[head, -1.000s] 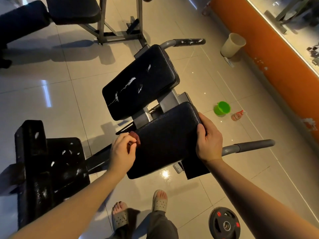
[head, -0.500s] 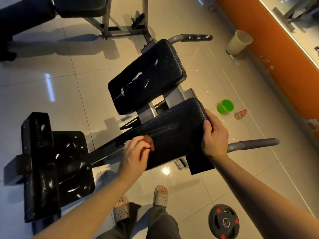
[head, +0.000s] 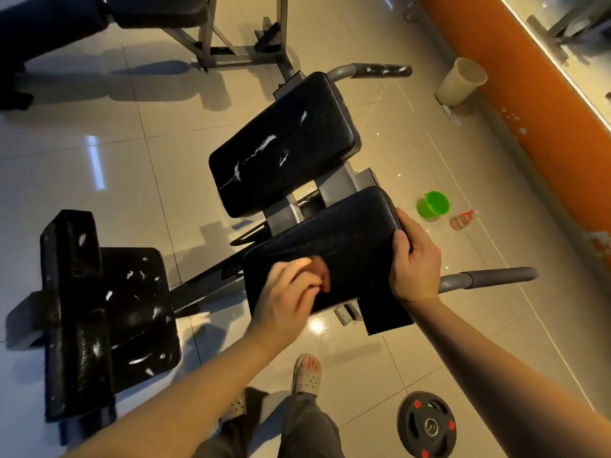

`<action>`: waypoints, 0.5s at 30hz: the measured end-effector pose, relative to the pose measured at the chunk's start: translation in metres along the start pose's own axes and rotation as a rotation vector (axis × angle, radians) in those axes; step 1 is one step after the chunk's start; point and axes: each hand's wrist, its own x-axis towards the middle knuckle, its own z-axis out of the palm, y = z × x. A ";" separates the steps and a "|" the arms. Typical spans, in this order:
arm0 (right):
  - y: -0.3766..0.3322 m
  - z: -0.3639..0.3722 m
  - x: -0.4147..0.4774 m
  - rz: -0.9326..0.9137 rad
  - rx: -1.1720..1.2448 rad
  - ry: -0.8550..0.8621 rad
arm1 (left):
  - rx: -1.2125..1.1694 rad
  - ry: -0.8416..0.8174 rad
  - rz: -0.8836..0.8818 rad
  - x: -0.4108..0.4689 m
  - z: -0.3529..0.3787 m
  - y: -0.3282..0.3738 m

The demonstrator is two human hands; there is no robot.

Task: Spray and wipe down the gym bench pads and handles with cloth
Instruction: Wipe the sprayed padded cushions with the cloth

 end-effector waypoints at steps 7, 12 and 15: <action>0.000 0.001 -0.001 0.019 0.031 -0.002 | 0.019 0.037 -0.189 0.016 -0.018 -0.023; 0.000 0.001 0.000 0.022 0.018 -0.008 | -0.107 0.023 0.057 0.046 0.005 0.067; -0.002 0.000 0.000 0.036 0.024 -0.015 | -0.037 -0.006 0.066 0.003 -0.003 0.026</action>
